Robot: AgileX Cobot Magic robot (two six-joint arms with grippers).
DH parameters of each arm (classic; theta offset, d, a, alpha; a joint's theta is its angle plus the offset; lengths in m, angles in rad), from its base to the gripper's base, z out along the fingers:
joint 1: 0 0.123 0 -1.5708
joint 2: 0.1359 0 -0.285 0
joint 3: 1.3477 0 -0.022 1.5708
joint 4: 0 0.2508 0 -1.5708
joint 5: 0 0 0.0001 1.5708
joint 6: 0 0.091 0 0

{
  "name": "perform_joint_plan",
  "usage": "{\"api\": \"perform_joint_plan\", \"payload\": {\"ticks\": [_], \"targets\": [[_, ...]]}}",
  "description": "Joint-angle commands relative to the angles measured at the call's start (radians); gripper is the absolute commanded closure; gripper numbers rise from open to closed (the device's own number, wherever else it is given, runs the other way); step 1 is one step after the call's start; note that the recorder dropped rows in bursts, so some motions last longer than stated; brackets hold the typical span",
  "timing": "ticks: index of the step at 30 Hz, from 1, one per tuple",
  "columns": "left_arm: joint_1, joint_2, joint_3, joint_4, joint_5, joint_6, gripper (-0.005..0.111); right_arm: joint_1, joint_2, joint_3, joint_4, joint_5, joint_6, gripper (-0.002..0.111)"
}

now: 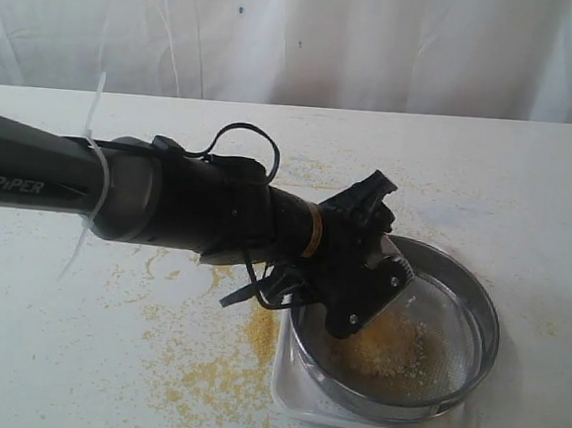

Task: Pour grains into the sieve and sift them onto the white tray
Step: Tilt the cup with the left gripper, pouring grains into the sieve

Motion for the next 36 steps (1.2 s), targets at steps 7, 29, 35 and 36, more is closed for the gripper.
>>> {"api": "perform_joint_plan", "payload": {"ticks": [7,29,35,36], "targets": [[-0.001,-0.016,-0.008,0.005,-0.004,0.4,0.107,0.001,-0.003,0.001,-0.006,-0.006,-0.009,0.108],[-0.001,-0.018,-0.01,-0.039,-0.165,0.727,0.107,0.001,-0.003,0.001,-0.006,-0.006,-0.009,0.108],[-0.001,-0.018,-0.01,-0.114,-0.165,0.87,0.107,0.001,-0.003,0.001,-0.006,-0.006,0.011,0.108],[-0.001,-0.018,-0.01,-0.131,-0.165,0.898,0.107,0.001,-0.003,0.001,-0.006,-0.006,0.011,0.108]]}}
